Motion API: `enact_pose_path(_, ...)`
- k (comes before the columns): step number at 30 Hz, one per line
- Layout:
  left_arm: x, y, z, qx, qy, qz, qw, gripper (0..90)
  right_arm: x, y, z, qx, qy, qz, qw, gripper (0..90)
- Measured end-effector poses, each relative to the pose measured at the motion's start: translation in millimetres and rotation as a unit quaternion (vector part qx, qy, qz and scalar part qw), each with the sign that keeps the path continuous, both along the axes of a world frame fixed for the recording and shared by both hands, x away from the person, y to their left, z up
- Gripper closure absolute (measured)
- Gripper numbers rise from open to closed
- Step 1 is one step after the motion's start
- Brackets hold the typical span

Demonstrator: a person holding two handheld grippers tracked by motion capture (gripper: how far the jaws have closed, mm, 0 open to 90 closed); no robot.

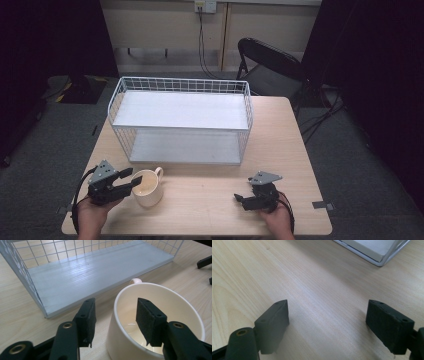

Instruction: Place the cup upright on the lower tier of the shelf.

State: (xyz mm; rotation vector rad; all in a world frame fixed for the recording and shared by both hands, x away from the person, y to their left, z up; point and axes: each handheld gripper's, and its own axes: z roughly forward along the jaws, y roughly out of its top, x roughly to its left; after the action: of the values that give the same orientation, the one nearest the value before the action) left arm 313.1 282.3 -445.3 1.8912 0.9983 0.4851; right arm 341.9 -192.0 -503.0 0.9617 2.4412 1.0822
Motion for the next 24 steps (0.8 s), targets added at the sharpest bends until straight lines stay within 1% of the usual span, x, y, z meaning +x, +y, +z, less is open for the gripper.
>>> enact_pose_path(2,0.3,0.0,-0.9,0.003,0.0,-0.001,1.0,51.3,0.0,0.0,0.0,0.0,0.0,0.0,1.0,18.0)
enact_pose_path(4,0.9,0.7,-2.7,-0.004,0.005,0.001,1.0,54.0,0.0,0.0,0.0,0.0,0.0,0.0,1.0,18.0)
enact_pose_path(6,1.2,0.7,-4.0,-0.001,0.005,0.002,1.0,56.1,0.0,0.0,0.0,0.0,0.0,0.0,1.0,18.0)
enact_pose_path(9,1.2,0.0,-4.2,-0.004,0.005,0.002,1.0,58.7,0.0,0.0,0.0,0.0,0.0,0.0,1.0,18.0)
enact_pose_path(10,1.0,-1.1,-3.7,0.001,0.003,0.001,1.0,60.2,0.0,0.0,0.0,0.0,0.0,0.0,1.0,18.1)
enact_pose_path(13,0.8,-2.8,-3.6,0.002,0.002,0.002,1.0,66.3,0.0,0.0,0.0,0.0,0.0,0.0,1.0,18.1)
enact_pose_path(14,1.3,-3.4,-3.2,0.009,0.002,0.0,1.0,66.3,0.0,0.0,0.0,0.0,0.0,0.0,1.0,18.1)
enact_pose_path(15,1.1,-5.0,-3.4,0.012,0.002,0.002,0.9999,70.0,0.0,0.0,0.0,0.0,0.0,0.0,1.0,18.1)
enact_pose_path(17,1.1,-7.8,-4.0,0.024,-0.001,0.0,0.9997,73.4,0.0,0.0,0.0,0.0,0.0,0.0,1.0,18.1)
enact_pose_path(19,1.2,-8.4,-4.0,0.025,0.001,-0.001,0.9997,74.5,0.0,0.0,0.0,0.0,0.0,0.0,1.0,18.1)
enact_pose_path(22,1.9,-10.0,-4.2,0.028,-0.002,0.004,0.9996,78.8,0.0,-0.1,0.0,0.0,0.0,0.0,1.0,18.1)
enact_pose_path(24,1.8,-11.6,-4.3,0.039,-0.012,0.004,0.9992,80.8,0.0,-0.1,0.0,0.0,0.0,0.0,1.0,18.1)
